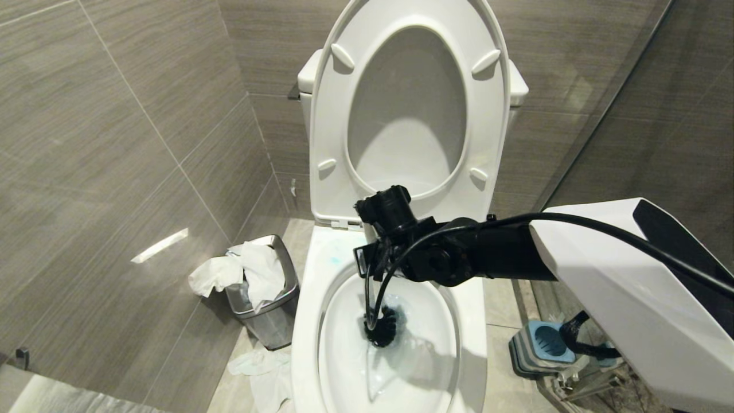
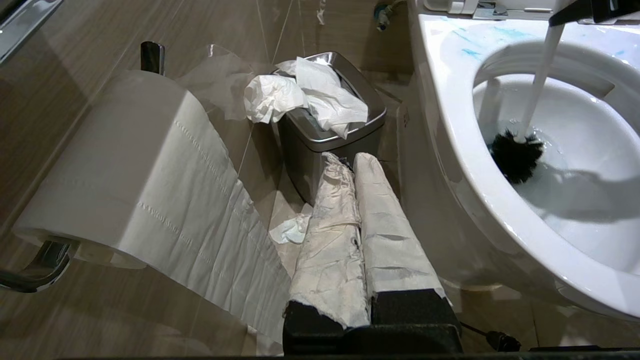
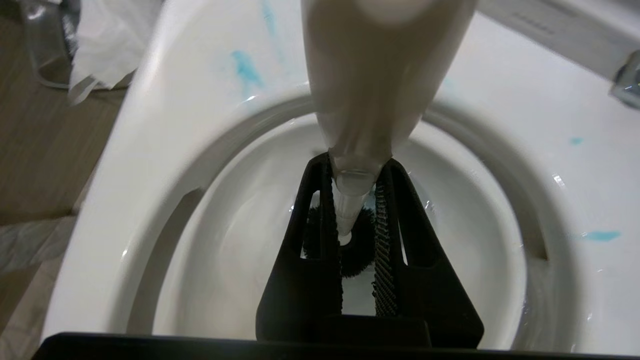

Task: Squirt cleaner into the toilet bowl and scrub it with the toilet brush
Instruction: Scrub the toilet bowl

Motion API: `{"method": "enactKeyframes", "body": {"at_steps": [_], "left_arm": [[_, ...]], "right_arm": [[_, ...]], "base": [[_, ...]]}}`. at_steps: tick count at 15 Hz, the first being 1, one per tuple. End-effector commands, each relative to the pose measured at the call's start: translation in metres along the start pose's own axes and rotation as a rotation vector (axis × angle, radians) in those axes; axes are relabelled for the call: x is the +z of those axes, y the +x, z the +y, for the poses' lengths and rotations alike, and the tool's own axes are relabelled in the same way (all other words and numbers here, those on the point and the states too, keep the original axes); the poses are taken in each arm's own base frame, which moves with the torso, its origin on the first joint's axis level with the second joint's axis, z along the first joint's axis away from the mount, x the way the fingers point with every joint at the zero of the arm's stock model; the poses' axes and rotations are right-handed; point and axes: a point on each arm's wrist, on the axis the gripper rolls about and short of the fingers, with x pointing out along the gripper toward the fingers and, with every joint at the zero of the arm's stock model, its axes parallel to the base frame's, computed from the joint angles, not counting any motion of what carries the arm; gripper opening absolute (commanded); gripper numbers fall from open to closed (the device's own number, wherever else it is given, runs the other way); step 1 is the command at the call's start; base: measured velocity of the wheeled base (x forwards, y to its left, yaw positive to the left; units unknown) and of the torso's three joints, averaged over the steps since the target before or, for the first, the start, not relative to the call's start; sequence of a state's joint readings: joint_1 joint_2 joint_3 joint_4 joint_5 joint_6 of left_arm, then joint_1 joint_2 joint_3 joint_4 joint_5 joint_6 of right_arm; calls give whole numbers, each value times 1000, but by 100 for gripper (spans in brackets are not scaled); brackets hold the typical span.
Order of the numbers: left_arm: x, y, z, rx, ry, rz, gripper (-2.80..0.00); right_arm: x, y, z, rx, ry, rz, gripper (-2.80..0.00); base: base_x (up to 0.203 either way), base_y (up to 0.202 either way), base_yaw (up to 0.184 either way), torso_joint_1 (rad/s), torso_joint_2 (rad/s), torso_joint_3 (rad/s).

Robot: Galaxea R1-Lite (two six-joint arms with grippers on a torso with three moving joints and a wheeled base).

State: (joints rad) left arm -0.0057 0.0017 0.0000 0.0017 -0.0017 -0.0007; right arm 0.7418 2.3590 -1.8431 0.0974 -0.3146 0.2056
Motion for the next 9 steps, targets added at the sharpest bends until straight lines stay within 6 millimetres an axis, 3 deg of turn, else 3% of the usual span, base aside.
{"method": "enactKeyframes", "body": {"at_steps": [1,4,9], "left_arm": [[0,0,0,0,-1,1,-280],[0,0,0,1,-1,4,-280],[0,0,0,0,-1,1,-280]], "right_arm": [[-7,-19,11,27,-24,23,-280],[-23,-50,12,39,-59,74,-280],[-46,-84,-15,2,-57,84,-280]], "base": [[0,0,0,0,0,0],[0,0,0,0,0,0],[0,0,0,0,0,0]]}}
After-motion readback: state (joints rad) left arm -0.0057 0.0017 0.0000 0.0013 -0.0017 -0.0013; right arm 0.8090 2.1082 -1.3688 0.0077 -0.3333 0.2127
